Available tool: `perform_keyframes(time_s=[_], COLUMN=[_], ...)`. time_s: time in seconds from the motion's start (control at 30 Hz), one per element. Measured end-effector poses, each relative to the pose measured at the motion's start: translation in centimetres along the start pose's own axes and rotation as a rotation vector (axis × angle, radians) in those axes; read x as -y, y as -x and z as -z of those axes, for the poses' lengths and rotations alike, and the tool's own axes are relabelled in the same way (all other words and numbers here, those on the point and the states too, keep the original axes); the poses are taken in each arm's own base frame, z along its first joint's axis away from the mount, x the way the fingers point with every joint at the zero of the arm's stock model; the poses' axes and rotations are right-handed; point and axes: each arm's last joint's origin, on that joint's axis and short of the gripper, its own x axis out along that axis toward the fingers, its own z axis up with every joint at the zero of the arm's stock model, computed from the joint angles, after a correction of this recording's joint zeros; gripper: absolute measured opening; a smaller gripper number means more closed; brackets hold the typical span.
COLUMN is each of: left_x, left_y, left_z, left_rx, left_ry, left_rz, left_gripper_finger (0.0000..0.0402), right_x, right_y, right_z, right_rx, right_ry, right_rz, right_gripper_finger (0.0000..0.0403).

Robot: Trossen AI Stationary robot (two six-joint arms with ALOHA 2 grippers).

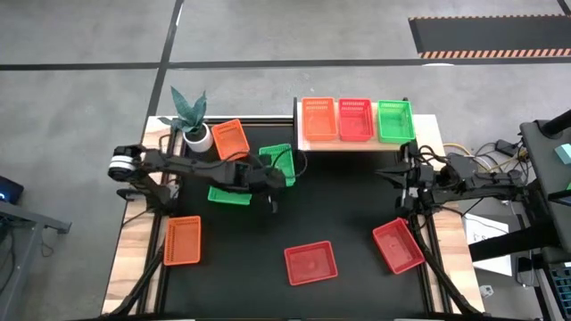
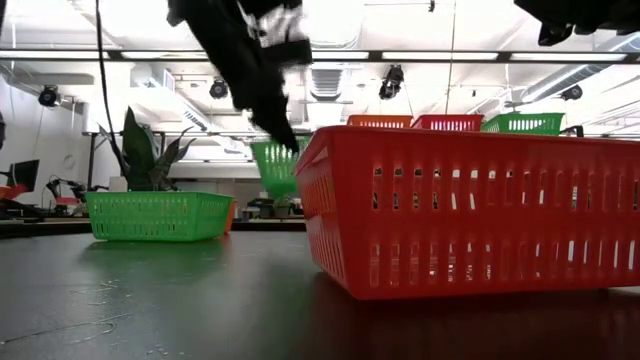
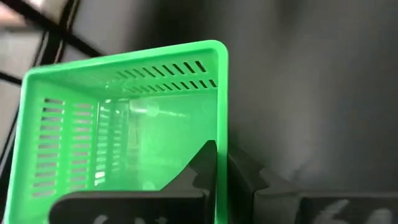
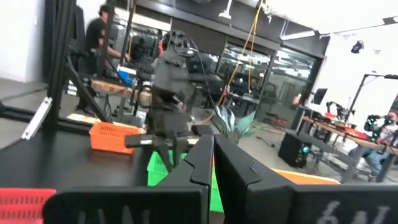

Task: Stack baskets on shelf by color
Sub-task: Stack the top green bin on the other green bin on the shelf

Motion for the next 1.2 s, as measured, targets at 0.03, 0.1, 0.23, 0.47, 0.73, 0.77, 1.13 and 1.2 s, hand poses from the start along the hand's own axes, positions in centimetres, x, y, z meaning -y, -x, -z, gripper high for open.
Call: perform_keyframes(time_s=[0.03, 0.1, 0.23, 0.47, 0.73, 0.77, 1.13, 1.2], left_x=[0.6, 1.8, 3.4, 3.1, 1.5, 1.4, 2.5, 3.0], left_y=[0.9, 2.6, 5.9, 8.8, 9.0, 8.8, 6.5, 5.7], left_z=[-0.4, -1.4, -3.9, -8.1, -9.7, -9.7, -7.3, -6.3], left_rx=[0.030, 0.094, 0.226, 0.538, 0.733, 0.735, 0.654, 0.620], left_ry=[0.005, 0.004, -0.027, -0.118, -0.145, -0.145, -0.020, 0.031], left_rz=[0.011, 0.037, 0.037, -0.029, -0.103, -0.100, 0.005, 0.037], left_gripper_finger=[0.0001, 0.0001, 0.0000, 0.0000, 0.0000, 0.0000, 0.0000, 0.0000], right_x=[0.0, 0.1, 0.1, 0.2, 0.0, 0.0, -0.2, -0.2], right_y=[0.1, 0.4, 1.2, 2.3, 2.4, 2.3, 1.2, 0.7], right_z=[-0.1, -0.2, -0.5, -0.9, -1.3, -1.4, -1.1, -0.9], right_rx=[0.009, 0.026, 0.090, 0.186, 0.249, 0.251, 0.185, 0.156], right_ry=[-0.006, -0.010, -0.014, -0.010, -0.015, -0.017, -0.045, -0.052], right_rz=[0.002, -0.009, -0.055, -0.109, -0.195, -0.194, -0.178, -0.163], right_gripper_finger=[0.0009, 0.0009, 0.0009, 0.0009, 0.0009, 0.0009, 0.0009, 0.0009])
